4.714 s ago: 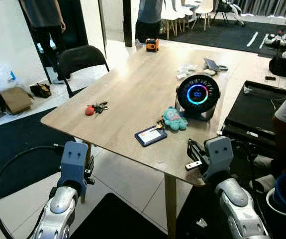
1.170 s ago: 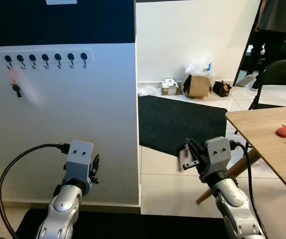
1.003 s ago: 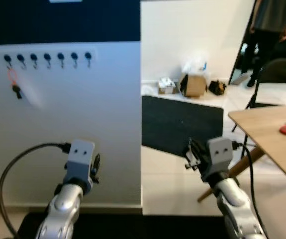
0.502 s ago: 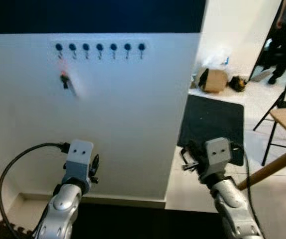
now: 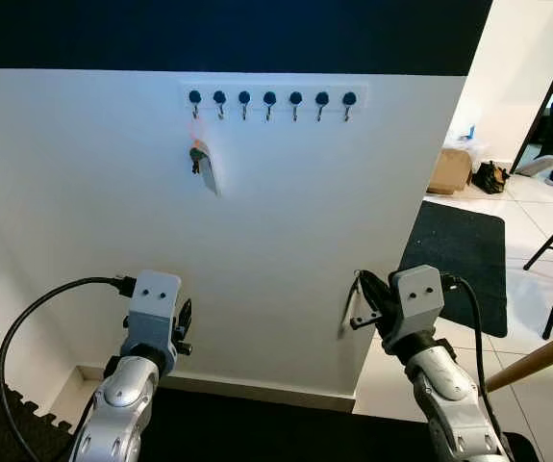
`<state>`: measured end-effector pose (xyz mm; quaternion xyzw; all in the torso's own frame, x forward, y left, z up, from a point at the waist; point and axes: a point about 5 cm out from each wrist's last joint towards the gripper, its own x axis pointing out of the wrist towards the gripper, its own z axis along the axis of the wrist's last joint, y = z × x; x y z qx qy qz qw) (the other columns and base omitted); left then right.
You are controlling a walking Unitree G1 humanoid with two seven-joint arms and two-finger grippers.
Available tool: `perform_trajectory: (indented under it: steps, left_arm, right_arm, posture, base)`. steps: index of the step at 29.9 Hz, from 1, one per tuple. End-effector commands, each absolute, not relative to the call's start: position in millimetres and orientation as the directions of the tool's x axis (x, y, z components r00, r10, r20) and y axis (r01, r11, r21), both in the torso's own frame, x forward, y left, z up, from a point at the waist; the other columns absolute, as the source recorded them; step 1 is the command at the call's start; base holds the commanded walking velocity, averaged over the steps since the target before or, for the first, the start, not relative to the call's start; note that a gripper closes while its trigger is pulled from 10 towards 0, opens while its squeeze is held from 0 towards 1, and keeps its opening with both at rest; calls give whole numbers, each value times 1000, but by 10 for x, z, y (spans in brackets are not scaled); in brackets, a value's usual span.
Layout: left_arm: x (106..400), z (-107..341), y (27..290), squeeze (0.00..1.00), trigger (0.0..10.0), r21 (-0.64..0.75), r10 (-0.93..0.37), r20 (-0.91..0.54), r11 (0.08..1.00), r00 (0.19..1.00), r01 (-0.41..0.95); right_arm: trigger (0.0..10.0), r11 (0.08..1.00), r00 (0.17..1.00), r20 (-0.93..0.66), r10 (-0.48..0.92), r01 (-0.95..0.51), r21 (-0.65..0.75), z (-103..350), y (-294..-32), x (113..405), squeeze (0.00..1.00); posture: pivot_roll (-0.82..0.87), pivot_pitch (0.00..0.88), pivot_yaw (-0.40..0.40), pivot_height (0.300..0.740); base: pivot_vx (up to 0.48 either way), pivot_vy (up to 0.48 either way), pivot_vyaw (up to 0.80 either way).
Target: Hang keys on a hook
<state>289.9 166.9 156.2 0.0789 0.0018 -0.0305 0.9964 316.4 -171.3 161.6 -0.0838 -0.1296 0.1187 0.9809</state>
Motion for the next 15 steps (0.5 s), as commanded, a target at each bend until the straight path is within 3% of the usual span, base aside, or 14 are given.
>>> perform_trajectory:
  steps: [1, 4, 15]
  left_arm:
    - [2879, 1546, 1681, 0, 10000, 182, -61, -15, 981, 998, 63]
    - [2877, 1548, 1681, 0, 10000, 184, -63, -14, 981, 998, 64]
    - [2881, 1545, 1684, 0, 10000, 189, -60, -13, 980, 998, 62]
  right_arm:
    - [10000, 957, 941, 222, 255, -213, -197, 1586, -1720, 3144, 0]
    - [10000, 957, 941, 222, 255, -213, -197, 1585, -1718, 3144, 0]
    - [10000, 957, 941, 221, 256, -215, -196, 1583, -1713, 3142, 0]
  posture:
    - [37, 122, 55, 740]
    - [37, 123, 56, 740]
    - [37, 124, 57, 740]
  base:
    - [0, 0, 0]
    - [0, 0, 0]
    - [0, -453, 0]
